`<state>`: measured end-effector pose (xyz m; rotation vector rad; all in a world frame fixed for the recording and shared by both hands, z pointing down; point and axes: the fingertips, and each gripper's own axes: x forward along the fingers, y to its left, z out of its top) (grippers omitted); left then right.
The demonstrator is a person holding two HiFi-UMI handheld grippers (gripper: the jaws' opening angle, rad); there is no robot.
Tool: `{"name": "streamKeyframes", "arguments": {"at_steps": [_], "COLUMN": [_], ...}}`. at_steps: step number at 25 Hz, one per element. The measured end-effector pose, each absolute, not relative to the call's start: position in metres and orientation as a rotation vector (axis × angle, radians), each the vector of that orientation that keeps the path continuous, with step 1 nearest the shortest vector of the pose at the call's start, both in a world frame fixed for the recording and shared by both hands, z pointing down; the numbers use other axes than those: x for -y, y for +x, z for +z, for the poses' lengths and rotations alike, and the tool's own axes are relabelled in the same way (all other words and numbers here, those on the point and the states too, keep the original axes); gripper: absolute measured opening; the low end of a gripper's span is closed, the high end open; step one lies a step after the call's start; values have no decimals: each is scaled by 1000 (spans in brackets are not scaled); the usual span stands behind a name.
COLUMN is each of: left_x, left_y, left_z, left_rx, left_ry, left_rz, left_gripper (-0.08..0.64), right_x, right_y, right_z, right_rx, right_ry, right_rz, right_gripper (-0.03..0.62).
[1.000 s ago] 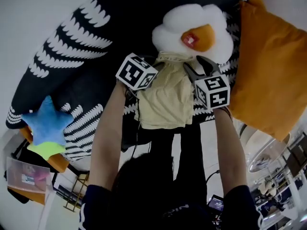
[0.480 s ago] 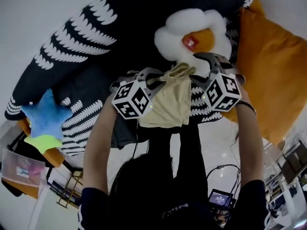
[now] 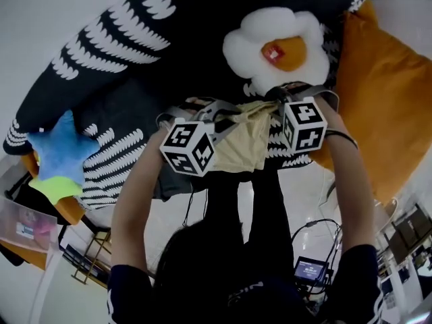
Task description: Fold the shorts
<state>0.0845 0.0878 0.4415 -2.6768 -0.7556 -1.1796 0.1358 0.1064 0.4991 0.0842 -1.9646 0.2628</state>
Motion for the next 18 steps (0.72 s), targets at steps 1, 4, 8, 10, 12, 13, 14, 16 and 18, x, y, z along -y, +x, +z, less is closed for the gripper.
{"name": "streamKeyframes", "arguments": {"at_steps": [1, 4, 8, 10, 12, 13, 14, 16, 18], "left_x": [-75, -40, -2, 10, 13, 10, 5, -7, -19], "left_y": [84, 98, 104, 115, 130, 136, 138, 132, 120], "left_z": [443, 441, 421, 409, 403, 402, 402, 407, 412], "left_rx": [692, 521, 462, 462, 475, 486, 497, 515, 525], "left_ry": [-2718, -2835, -2808, -2773, -2742, -2734, -2734, -2762, -2792], "left_rz": [-1194, -1208, -1180, -1164, -1155, -1153, -1153, -1167, -1201], "left_gripper": [48, 48, 48, 49, 51, 52, 52, 54, 55], "right_x": [-98, -79, -41, -26, -24, -28, -34, -50, -65], "right_y": [138, 151, 160, 172, 186, 191, 193, 186, 172], "right_z": [493, 469, 443, 432, 425, 423, 422, 422, 422], "right_rx": [1983, 2053, 2028, 1989, 1952, 1933, 1916, 1887, 1866], "right_ry": [136, 285, 505, 613, 665, 668, 662, 644, 637], "right_rz": [281, 372, 285, 217, 155, 127, 106, 91, 105], "right_gripper": [64, 60, 58, 58, 57, 58, 58, 58, 58]}}
